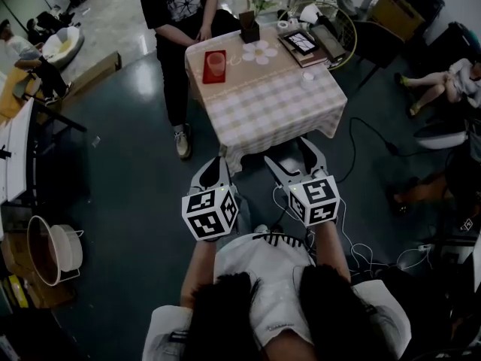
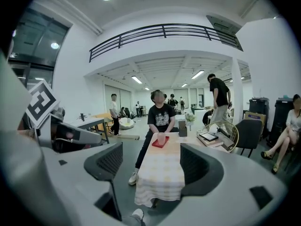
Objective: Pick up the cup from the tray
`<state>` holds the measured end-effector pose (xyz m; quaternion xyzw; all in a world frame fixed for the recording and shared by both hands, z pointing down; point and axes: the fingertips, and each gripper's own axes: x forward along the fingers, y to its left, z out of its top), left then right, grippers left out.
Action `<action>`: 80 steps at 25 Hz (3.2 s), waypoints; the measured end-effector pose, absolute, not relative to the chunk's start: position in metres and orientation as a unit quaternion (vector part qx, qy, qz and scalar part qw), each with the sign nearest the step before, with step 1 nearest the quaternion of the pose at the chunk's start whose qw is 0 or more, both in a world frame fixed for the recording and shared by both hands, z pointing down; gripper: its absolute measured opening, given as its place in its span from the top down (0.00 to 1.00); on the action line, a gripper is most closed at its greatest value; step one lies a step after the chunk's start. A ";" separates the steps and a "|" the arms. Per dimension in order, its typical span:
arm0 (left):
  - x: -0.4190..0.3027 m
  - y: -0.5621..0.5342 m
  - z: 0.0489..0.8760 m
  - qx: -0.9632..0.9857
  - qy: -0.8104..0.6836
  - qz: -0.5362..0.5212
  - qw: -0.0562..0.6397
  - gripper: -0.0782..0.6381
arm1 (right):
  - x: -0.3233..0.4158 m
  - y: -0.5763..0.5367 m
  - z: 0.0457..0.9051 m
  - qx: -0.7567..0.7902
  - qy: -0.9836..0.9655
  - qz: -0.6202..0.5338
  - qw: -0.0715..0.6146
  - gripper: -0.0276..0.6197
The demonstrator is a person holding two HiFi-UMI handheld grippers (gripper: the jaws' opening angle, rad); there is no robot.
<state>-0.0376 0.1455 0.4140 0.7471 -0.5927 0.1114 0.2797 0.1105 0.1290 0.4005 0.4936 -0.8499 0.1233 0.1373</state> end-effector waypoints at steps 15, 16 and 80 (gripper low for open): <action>-0.077 -0.004 0.419 0.752 -0.579 0.126 0.287 0.88 | 0.065 -0.014 0.404 0.491 -0.845 0.135 0.160 0.37; -0.081 -0.011 0.419 0.752 -0.579 0.127 0.287 0.88 | 0.062 -0.022 0.405 0.491 -0.845 0.136 0.161 0.37; -0.160 -0.248 0.539 0.657 -0.641 0.195 0.345 0.88 | -0.092 -0.333 0.647 0.211 -0.846 0.144 0.468 0.31</action>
